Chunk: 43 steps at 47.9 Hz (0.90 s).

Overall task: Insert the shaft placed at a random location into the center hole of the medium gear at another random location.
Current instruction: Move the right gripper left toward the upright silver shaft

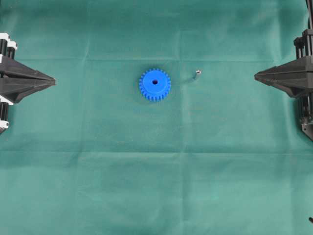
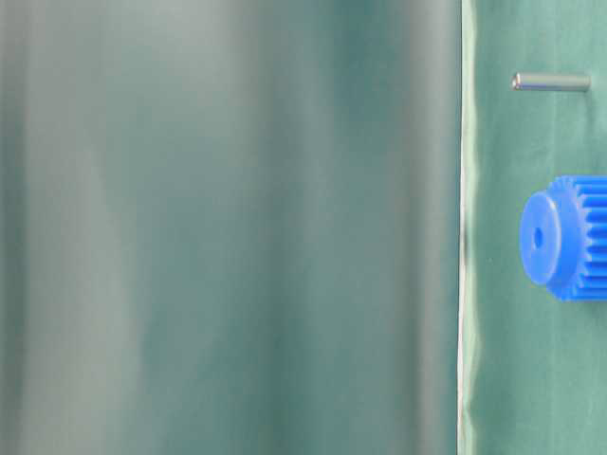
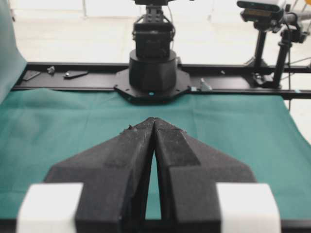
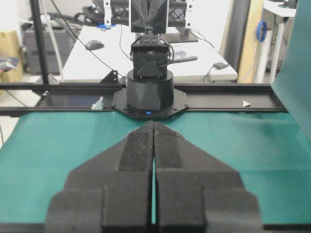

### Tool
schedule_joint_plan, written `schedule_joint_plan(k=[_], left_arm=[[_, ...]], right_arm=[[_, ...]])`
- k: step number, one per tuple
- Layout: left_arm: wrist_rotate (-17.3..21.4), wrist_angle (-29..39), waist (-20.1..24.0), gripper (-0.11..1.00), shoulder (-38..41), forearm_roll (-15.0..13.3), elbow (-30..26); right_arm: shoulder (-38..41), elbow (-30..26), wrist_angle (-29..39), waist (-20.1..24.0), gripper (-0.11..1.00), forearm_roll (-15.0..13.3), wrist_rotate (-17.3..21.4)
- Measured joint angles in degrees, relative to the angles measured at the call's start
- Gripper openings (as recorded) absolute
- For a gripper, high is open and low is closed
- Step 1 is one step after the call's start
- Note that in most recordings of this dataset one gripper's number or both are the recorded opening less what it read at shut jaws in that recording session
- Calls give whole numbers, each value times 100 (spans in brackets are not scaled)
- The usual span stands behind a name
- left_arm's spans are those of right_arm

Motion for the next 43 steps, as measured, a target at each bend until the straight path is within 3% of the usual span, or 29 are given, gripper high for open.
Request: schedule_joint_plan(k=[22,28,38,43], left_arm=[[-18,176,-9,0,-9,53,-97],[-18,220,-9,0,-9,53,-105],[-18,237,-9,0,0,53,-105],[-26,246,-9,0,0,53,-105]], right_arm=[[457,-9,70,-369,2,-9,-18],[782,-9,-167,-598,26,-9,-18],[1468,0,-536,-1028,85,-18,-18],[1934,0,-624,-1187,81,-18,-35]])
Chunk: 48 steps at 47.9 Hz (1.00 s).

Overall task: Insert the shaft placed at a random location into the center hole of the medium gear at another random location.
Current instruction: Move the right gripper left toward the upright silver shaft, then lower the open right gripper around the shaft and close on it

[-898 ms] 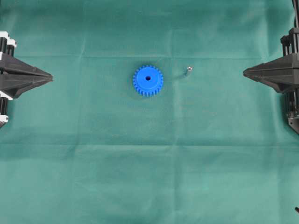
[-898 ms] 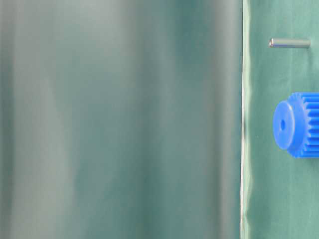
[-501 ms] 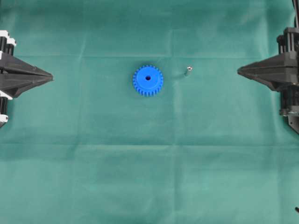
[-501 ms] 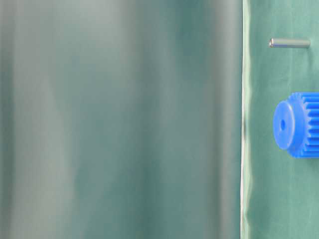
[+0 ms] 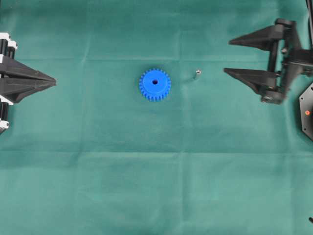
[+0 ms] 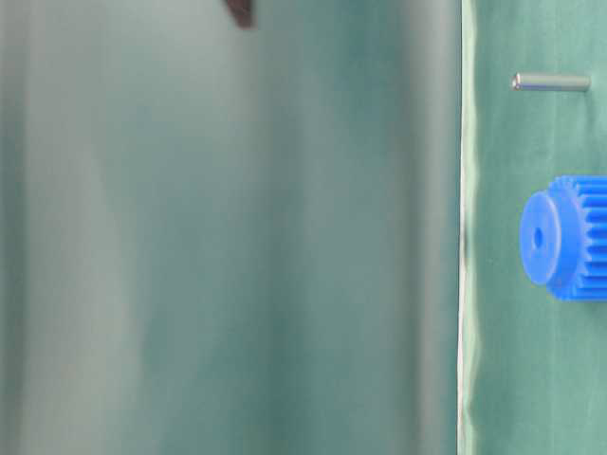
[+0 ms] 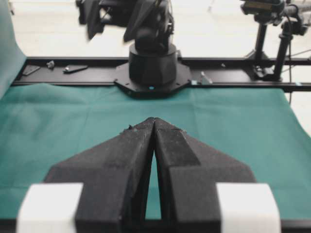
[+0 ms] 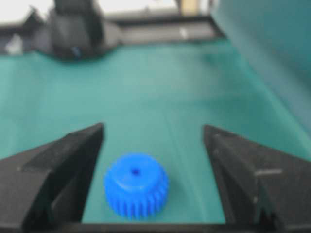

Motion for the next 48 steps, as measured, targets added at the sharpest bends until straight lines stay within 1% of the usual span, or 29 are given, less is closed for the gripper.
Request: schedule_joint_plan(k=[3,18,29,39,48], left_arm=[[0,9,0,0,-9,9,0],[0,18,0,0,26,0,0],[9,35,0,0,35,0,0],[0,44,0,0,35,0,9],[0,53,0,0,44,0,0]], right_arm=[[272,-9,-114,-53,79,9,-44],[1960,-97,-949,-352,79,9,-70],[2927,-229,-1415,-396,78,114,-70],[3621,-299,-1696,-404,78,202,-62],[3841,-299,-1784,-404,78,246,-53]])
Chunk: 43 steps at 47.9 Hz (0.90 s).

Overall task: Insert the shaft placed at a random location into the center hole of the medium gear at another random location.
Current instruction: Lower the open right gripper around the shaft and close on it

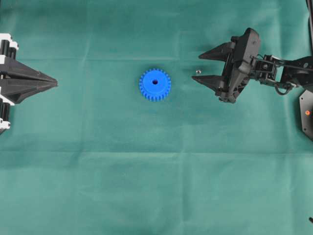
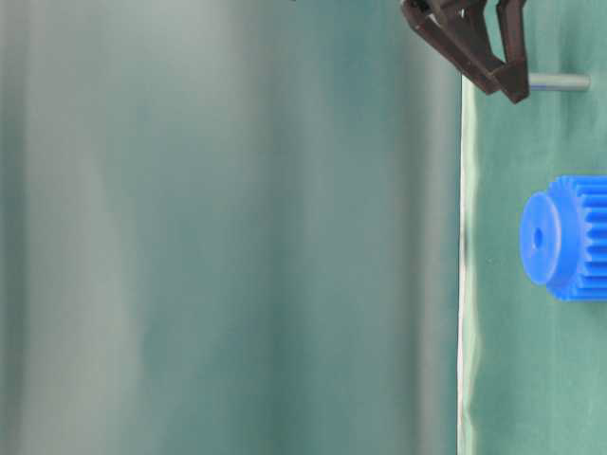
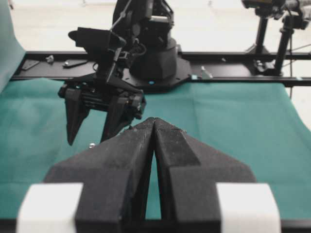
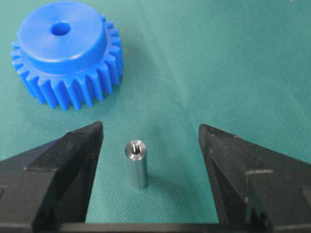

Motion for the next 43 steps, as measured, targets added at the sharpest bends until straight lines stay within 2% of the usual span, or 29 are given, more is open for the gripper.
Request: schedule_joint_plan(k=[14,25,29,35,37,43], left_arm=[[0,9,0,0,0,0,0],[0,44,0,0,0,0,0],[0,44,0,0,0,0,9],[0,53,9,0,0,0,9],[0,44,9,0,0,0,0],[0,53,0,0,0,0,0]], right_arm=[[26,26,0,0,75,9,26],[53,18,0,0,65,9,26],[70,18,0,0,56,9,26],[97,0,53,0,22,9,35],[97,0,70,9,15,9,35],[105,-9,62,18,14,0,35]])
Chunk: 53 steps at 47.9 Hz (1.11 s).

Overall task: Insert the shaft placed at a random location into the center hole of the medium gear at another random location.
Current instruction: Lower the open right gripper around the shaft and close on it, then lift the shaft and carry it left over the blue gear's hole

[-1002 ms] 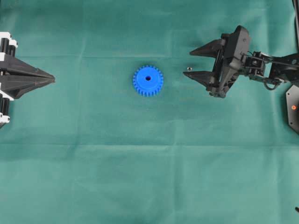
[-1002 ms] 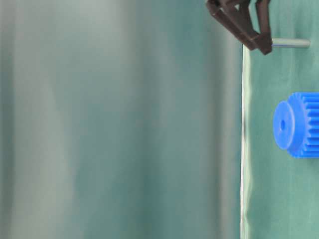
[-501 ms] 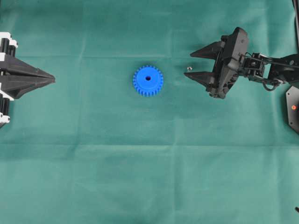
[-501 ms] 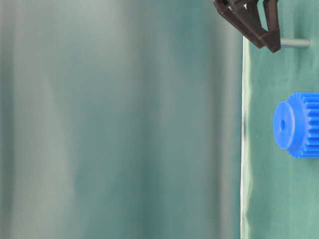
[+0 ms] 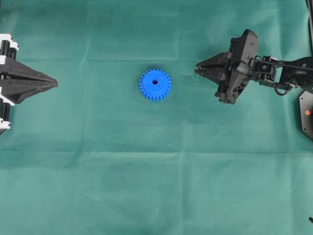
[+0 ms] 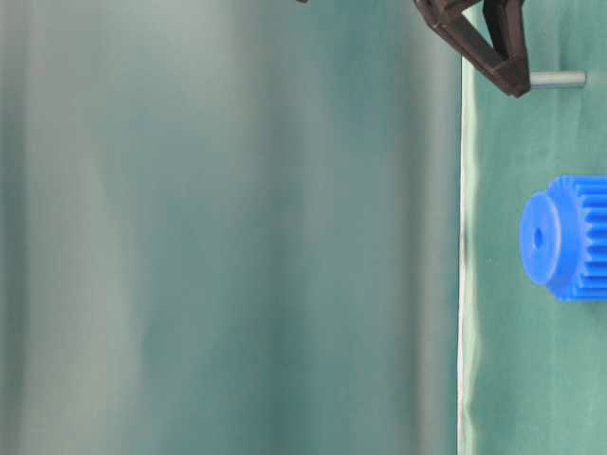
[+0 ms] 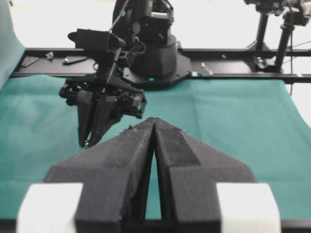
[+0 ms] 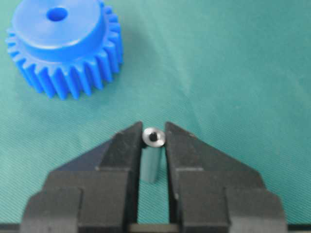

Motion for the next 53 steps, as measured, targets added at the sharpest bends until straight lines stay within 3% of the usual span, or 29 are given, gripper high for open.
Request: schedule_joint_plan(k=[15,35,53], left_arm=[[0,9,0,0,0,0,0],[0,26,9,0,0,0,0],[0,26,0,0,0,9,0]], right_arm=[[-62,-26,70,44,14,-9,0],[-1362,-185,1187,105,14,-26,0],[-1354,-237,1213,149,14,-18,0]])
